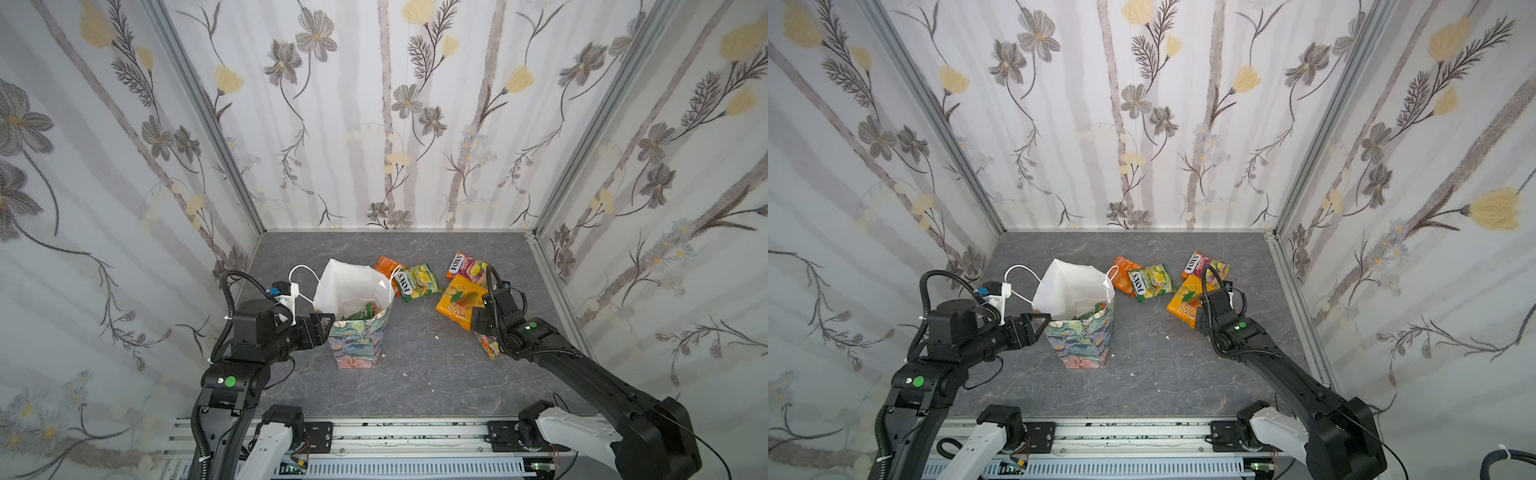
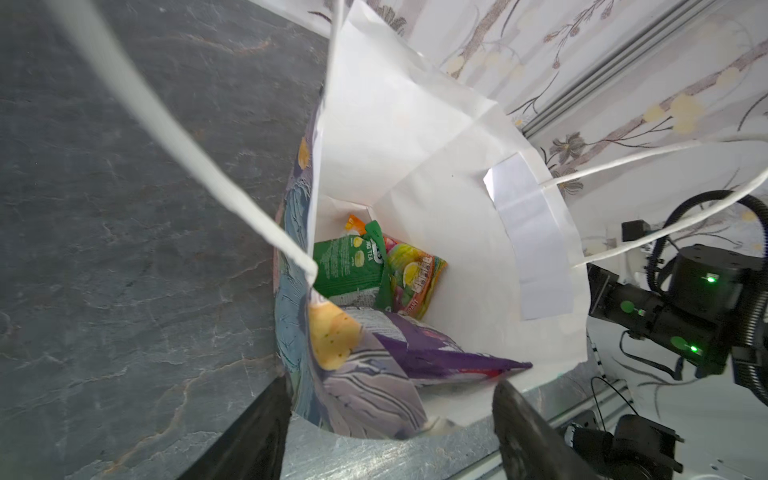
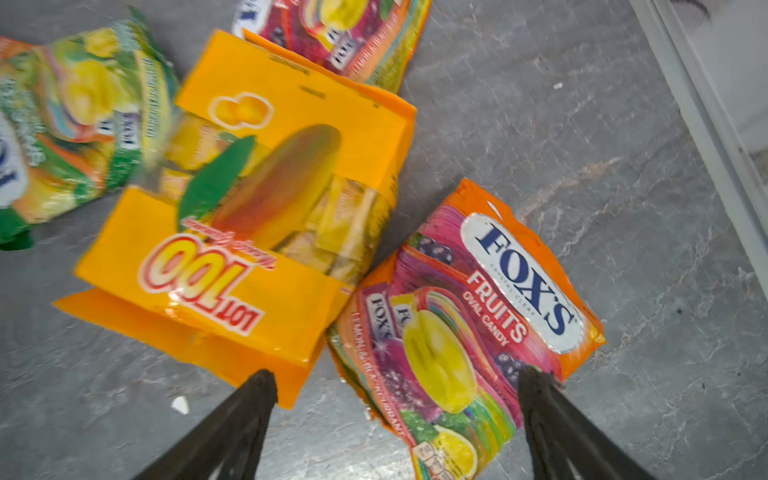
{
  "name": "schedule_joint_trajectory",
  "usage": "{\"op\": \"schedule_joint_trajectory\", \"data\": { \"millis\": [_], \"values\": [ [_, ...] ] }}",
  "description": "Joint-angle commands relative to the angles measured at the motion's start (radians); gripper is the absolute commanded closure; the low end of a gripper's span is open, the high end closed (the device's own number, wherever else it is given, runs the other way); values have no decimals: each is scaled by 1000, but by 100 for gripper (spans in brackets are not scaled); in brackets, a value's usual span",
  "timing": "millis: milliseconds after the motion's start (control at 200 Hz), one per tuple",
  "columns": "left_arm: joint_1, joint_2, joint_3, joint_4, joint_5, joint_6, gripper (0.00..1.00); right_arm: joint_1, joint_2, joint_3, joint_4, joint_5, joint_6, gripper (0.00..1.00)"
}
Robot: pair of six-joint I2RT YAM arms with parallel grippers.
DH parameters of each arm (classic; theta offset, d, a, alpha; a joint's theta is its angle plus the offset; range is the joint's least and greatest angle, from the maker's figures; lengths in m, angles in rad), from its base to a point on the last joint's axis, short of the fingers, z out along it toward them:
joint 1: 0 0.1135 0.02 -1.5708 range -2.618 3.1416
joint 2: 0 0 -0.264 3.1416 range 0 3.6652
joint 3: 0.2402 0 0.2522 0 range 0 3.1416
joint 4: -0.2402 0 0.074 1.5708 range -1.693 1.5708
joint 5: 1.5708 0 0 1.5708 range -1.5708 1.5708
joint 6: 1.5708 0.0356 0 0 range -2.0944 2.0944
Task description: Place the snacks into the paper bag
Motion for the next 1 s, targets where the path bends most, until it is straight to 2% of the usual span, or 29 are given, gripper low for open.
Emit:
{"op": "schedule_joint_trajectory", "data": {
  "millis": [0,135,270,549,779,994],
  "values": [
    [0,11,-4,10,35,15,25,-44,-8,-37,113,-71,-5,8],
    [-1,17,-20,41,33,12,24,-117,32,-67,158,-132,-22,5],
    [0,12,-63,124,91,-12,24,-147,88,-79,184,-151,-34,5],
    [-1,-30,-63,224,174,-34,23,-157,152,-110,252,-213,-35,5],
    [0,-49,-125,270,180,-25,22,-156,210,-129,285,-269,-33,5],
    [0,-59,-122,289,195,-31,22,-137,211,-156,322,-394,-12,9]
  ]
}}
